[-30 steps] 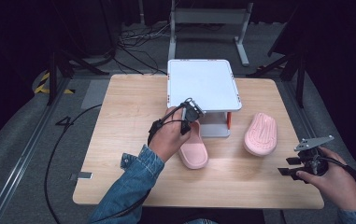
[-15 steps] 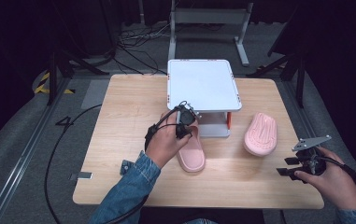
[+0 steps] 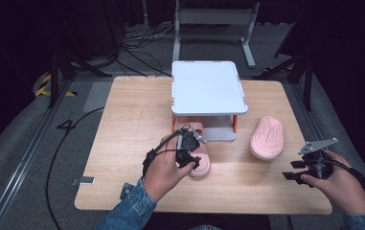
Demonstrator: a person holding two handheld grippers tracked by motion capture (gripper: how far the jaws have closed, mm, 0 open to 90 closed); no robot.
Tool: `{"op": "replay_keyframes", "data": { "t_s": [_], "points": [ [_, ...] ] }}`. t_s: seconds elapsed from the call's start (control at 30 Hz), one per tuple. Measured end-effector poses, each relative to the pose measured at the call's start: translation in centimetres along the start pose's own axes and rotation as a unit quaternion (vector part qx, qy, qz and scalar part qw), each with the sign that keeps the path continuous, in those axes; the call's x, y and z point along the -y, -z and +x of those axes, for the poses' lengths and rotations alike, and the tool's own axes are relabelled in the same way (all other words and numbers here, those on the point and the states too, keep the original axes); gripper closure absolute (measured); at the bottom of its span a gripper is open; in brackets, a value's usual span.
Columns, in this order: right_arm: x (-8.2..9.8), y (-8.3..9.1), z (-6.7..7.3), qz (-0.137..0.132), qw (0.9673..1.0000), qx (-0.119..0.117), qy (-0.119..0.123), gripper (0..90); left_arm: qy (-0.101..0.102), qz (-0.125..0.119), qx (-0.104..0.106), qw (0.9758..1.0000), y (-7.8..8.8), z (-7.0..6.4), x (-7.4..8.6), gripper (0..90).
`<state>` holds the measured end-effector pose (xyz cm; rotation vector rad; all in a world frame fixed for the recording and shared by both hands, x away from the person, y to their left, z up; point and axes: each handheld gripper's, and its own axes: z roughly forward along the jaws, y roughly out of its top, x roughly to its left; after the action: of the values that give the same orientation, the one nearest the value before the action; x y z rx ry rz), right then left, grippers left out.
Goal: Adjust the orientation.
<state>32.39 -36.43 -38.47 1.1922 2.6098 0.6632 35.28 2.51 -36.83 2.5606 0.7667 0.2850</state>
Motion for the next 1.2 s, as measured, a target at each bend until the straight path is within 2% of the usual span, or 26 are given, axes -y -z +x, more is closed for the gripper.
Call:
{"op": "replay_keyframes", "data": {
  "t_s": [0.1,0.2,0.33,0.47,0.6,0.7,0.83,1.0,1.03,1.2],
  "points": [
    [0.0,-0.1,0.0,0.001,1.0000,0.001,0.001,44.8,0.000,0.013,0.025,0.9996,-1.5,-1.0,0.6,47.7],
    [-0.1,0.0,0.1,0.000,1.0000,0.000,0.002,44.9,0.003,0.030,0.038,0.9988,-2.7,-1.7,0.7,50.7],
    [-0.1,0.0,0.1,0.001,1.0000,0.001,0.002,45.0,0.005,0.054,0.059,0.9968,-4.4,-2.9,0.8,56.1],
    [0.0,-0.1,0.0,0.001,1.0000,0.000,0.002,45.0,0.006,0.071,0.076,0.9946,-5.2,-3.8,0.7,62.4],
    [0.0,0.0,0.1,-0.001,1.0000,0.001,0.003,45.0,0.013,0.091,0.085,0.9922,-6.1,-3.7,0.9,67.0],
    [0.0,0.0,0.1,-0.001,1.0000,0.001,0.003,45.0,0.021,0.101,0.085,0.9911,-6.5,-3.7,1.0,68.6],
    [-0.1,-0.1,0.1,0.001,1.0000,0.000,0.004,45.1,0.027,0.096,0.085,0.9914,-6.9,-3.2,1.0,72.8],
    [0.0,-0.2,0.2,0.003,1.0000,0.000,0.004,45.0,0.032,0.093,0.065,0.9931,-6.9,-2.7,0.8,72.8],
    [0.0,-0.2,0.2,0.002,1.0000,0.000,0.003,45.0,0.035,0.093,0.054,0.9936,-6.8,-2.3,0.7,72.5],
    [0.3,-0.2,0.1,0.004,1.0000,0.001,0.000,44.9,0.049,0.082,0.039,0.9946,-6.9,-0.7,0.4,72.4]
  ]
}}
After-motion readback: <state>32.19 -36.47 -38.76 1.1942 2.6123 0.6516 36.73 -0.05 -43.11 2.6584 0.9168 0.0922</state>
